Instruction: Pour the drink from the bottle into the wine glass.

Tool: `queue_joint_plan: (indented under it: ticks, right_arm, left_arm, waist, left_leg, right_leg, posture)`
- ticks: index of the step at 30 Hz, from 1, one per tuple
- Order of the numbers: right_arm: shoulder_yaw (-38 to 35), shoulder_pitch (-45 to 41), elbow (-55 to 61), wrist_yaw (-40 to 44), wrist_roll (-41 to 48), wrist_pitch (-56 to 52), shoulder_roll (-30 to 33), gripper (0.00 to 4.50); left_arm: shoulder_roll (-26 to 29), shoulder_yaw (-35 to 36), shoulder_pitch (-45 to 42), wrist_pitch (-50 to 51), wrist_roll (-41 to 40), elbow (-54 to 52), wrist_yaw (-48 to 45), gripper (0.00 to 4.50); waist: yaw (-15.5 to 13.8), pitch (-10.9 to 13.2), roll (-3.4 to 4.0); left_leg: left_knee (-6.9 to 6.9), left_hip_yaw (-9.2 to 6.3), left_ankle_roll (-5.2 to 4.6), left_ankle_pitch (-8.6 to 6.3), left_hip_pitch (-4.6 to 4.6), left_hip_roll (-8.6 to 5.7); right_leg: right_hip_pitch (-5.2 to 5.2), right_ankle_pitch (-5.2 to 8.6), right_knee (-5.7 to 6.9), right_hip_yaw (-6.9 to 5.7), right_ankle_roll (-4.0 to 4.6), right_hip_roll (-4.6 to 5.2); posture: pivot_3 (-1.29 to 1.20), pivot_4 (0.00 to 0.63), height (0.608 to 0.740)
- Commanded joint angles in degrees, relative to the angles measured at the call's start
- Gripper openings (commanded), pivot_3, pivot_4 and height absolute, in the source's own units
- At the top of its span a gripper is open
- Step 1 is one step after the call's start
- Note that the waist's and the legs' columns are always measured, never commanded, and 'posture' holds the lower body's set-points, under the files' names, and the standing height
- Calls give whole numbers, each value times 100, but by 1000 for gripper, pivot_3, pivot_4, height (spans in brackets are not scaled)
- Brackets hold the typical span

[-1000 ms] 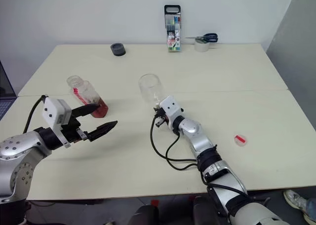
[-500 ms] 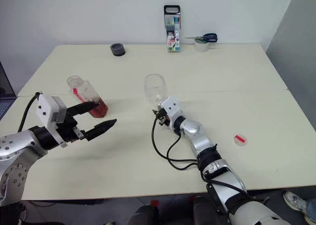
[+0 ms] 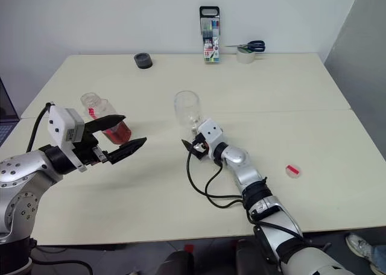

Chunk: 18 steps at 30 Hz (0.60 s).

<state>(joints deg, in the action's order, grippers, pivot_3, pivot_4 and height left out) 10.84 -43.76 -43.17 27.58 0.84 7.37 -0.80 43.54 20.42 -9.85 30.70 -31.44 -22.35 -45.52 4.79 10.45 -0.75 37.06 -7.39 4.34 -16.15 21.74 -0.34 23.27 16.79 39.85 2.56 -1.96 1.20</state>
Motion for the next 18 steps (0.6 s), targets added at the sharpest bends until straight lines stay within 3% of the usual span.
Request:
queue_joint_plan:
  ticks: [1, 11, 18]
  right_arm:
    - [-80, 159, 610, 124, 61, -82, 115, 4473]
    - [-233, 934, 1908, 202, 154, -742, 701, 4473]
    - [-90, 1761, 3401, 556, 70, -1273, 1445, 4473]
  left_arm:
    - [-27, 50, -54, -128, -27, -87, 106, 4500]
    - [-278, -142, 97, -341, 125, -35, 256, 4500]
    - [-681, -224, 197, -711, 377, 81, 653, 4500]
  waist:
    - [-1, 0, 0]
    - [-7, 0, -1]
    - [-28, -1, -1]
  left_leg:
    - [0, -1, 0, 0, 1, 0]
    - [2, 1, -1, 0, 2, -1]
    - [2, 2, -3, -1, 3, -3]
  right_leg:
    - [0, 0, 0, 0, 0, 0]
    - [0, 0, -1, 1, 0, 1]
    - [-1, 0, -1, 1, 0, 4]
  posture:
    - [0, 150, 740]
    - [0, 150, 740]
    - [0, 150, 740]
